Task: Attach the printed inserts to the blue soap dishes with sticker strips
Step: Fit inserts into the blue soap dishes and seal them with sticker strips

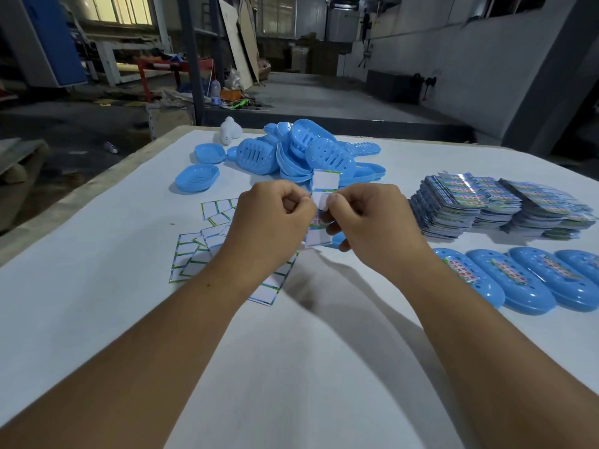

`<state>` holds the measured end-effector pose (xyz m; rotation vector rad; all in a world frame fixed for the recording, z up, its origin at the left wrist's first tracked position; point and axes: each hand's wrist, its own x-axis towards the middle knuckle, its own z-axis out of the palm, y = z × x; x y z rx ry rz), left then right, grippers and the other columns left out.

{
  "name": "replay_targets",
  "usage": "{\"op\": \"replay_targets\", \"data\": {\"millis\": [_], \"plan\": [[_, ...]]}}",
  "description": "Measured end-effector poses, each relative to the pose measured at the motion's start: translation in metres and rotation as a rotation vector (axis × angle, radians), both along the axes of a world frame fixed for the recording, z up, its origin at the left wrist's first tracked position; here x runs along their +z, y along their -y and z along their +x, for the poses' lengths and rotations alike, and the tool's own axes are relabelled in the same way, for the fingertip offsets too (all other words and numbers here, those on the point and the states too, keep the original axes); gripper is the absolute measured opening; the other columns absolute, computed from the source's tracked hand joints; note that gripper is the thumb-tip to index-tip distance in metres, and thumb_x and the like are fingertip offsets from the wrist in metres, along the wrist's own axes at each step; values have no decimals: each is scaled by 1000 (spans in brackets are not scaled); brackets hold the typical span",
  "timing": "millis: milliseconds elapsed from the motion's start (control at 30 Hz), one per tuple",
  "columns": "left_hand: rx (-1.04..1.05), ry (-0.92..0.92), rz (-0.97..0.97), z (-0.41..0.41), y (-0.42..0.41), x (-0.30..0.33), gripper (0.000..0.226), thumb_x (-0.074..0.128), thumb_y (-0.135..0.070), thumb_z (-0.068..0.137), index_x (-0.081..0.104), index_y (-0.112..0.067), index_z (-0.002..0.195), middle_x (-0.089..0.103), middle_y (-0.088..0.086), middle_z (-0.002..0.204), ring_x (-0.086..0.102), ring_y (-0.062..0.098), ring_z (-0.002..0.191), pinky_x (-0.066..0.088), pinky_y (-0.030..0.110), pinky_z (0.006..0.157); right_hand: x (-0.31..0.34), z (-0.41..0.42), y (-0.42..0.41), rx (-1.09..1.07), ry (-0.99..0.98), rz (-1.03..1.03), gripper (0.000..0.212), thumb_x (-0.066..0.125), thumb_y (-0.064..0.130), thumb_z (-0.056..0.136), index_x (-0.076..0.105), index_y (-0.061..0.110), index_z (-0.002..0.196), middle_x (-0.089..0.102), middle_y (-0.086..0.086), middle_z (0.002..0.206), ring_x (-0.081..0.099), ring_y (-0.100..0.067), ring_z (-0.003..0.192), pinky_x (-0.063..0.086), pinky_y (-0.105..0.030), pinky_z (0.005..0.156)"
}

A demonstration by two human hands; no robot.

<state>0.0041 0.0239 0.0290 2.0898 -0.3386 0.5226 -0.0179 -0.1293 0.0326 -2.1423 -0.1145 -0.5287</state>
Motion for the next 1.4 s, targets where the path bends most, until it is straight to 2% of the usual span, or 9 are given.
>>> {"op": "replay_targets", "data": {"millis": [233,367,500,600,667,767,1033,1167,1400], "plan": [[109,-143,-5,9,-4,0,21,46,-26,95,60,-20,80,65,-5,74,56,7,70,37,25,56,1,4,10,9,-89,42,30,54,17,97,74,12,76,74,4,69,71,-15,62,58,-30,48],[105,-227,74,13,-2,-5,21,39,-27,102,52,-22,86,58,-7,80,50,4,73,34,22,56,1,4,10,16,-143,52,30,52,14,95,73,6,75,73,-1,68,69,-14,60,55,-26,47],[73,-234,31,12,1,-5,19,40,-33,104,53,-23,95,57,-11,82,53,3,76,37,22,58,1,4,10,23,-165,96,29,51,13,96,72,5,78,73,0,71,68,-6,57,54,-25,45],[23,-214,-35,9,2,-6,23,47,-37,101,61,-22,91,65,-7,79,62,16,80,44,31,67,0,3,7,37,-140,92,30,52,16,97,72,6,77,73,1,70,69,-8,59,54,-26,46],[-15,-205,-42,7,3,-8,29,55,-42,97,61,-20,79,63,-12,64,61,13,68,48,32,65,0,3,5,50,-136,91,28,53,18,98,72,8,79,73,2,72,70,-9,61,54,-25,45],[-23,-205,-20,6,3,-12,46,64,-44,92,48,-15,61,45,-12,45,44,12,52,36,30,54,0,2,4,67,-139,101,26,54,17,97,72,8,81,74,2,73,71,-9,62,54,-25,45],[-60,-188,-13,10,-2,-13,40,61,-34,97,55,-9,65,38,-11,47,33,8,43,27,17,40,2,4,16,-21,-195,28,27,51,15,95,69,7,76,72,2,69,65,-5,55,51,-23,43],[-64,-165,65,11,-2,-15,43,58,-31,98,43,-15,60,39,-11,44,37,7,45,30,19,43,5,3,21,-61,-216,-129,29,48,21,97,68,16,77,73,0,75,73,-18,65,60,-37,48],[-61,-209,130,10,-1,-12,33,52,-35,100,59,-14,75,56,-9,62,49,4,53,32,19,45,7,2,25,-114,-189,-321,26,47,27,98,66,20,81,73,2,79,72,-20,72,62,-48,64]]}}
